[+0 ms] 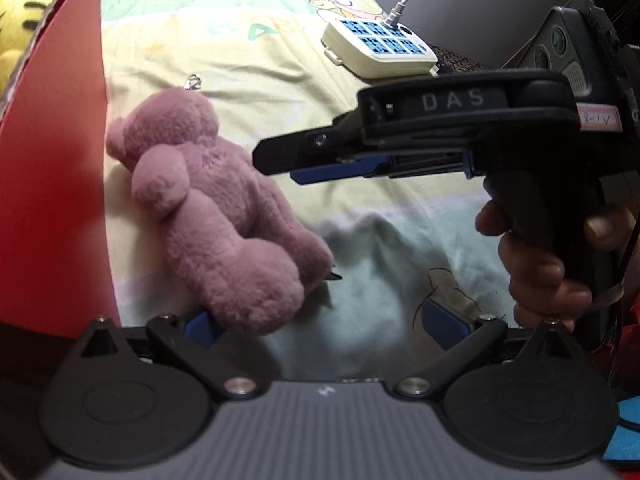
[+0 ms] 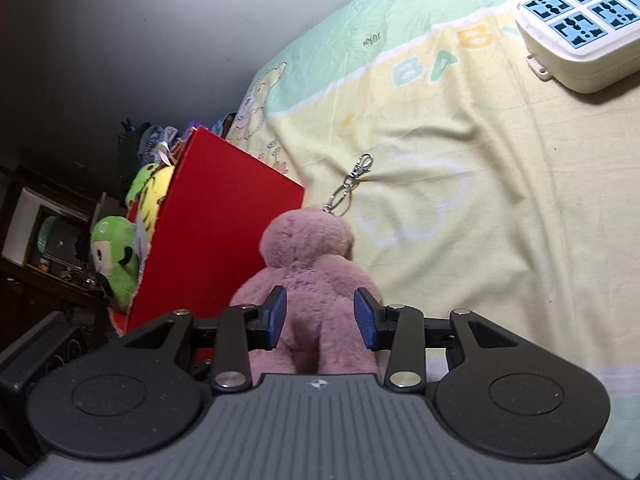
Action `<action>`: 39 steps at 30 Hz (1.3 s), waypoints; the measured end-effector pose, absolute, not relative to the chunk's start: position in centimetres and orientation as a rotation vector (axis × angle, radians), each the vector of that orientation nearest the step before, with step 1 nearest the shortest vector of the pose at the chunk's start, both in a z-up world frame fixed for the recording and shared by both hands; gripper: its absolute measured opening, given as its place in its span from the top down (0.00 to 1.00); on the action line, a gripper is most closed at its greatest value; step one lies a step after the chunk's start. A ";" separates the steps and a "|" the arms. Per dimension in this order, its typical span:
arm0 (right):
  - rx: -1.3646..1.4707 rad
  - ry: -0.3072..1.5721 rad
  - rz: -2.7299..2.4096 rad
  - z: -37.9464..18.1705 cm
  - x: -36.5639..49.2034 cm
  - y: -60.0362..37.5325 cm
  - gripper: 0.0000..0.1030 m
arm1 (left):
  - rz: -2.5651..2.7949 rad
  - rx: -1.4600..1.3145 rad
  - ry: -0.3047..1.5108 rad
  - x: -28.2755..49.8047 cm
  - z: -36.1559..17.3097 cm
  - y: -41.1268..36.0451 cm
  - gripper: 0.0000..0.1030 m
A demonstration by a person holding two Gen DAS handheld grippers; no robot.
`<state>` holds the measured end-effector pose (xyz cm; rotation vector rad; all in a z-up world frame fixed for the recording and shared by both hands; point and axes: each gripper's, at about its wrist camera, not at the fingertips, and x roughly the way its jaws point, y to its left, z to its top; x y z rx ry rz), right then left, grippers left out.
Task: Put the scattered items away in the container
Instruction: 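Grasp the pink teddy bear by its body with the right gripper, then lift the pink teddy bear and carry it toward the red box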
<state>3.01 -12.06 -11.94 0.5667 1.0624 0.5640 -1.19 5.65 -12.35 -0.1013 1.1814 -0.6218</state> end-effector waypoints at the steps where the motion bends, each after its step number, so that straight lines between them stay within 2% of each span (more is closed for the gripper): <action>1: 0.551 1.066 0.560 -12.2 3.0 -11.9 0.59 | -0.618 -0.106 1.189 -1.0 -12.6 5.6 0.01; 5: 0.561 1.089 0.575 -13.3 3.4 -11.4 0.59 | -0.608 -0.112 1.208 -0.6 -13.1 5.6 0.01; 9: 0.588 1.082 0.586 -13.9 4.1 -11.1 0.45 | -0.605 -0.126 1.219 -0.3 -13.4 5.6 0.02; 14: 0.596 1.090 0.626 -14.1 5.0 -10.2 0.44 | -0.601 -0.120 1.218 0.1 -13.4 5.7 0.01; 17: 0.582 1.089 0.650 -14.0 4.9 -10.3 0.51 | -0.599 -0.115 1.220 0.2 -13.5 5.7 0.01; 18: 0.577 1.088 0.652 -13.9 4.9 -10.5 0.60 | -0.599 -0.113 1.220 0.2 -13.5 5.7 0.01; 19: 0.571 1.087 0.652 -13.8 4.8 -10.8 0.75 | -0.600 -0.109 1.220 0.2 -13.5 5.7 0.01; 20: 0.564 1.089 0.648 -13.7 4.7 -11.1 0.83 | -0.605 -0.104 1.219 0.2 -13.4 5.6 0.01; 30: 0.550 1.119 0.584 -13.3 1.7 -14.7 0.84 | -0.748 0.060 1.213 -0.7 -13.3 1.8 0.01; 33: 0.586 1.132 0.567 -13.3 0.8 -16.3 0.88 | -0.780 0.081 1.198 -1.0 -13.2 1.3 0.01; 35: 0.589 1.124 0.539 -13.2 0.4 -16.9 0.84 | -0.767 0.066 1.202 -0.9 -13.2 1.7 0.01; 37: 0.580 1.090 0.499 -13.0 0.2 -17.2 0.73 | -0.740 0.043 1.210 -0.8 -13.0 2.6 0.01; 39: 0.624 1.070 0.486 -13.1 0.5 -17.6 0.70 | -0.719 0.016 1.202 -0.7 -12.5 3.2 0.01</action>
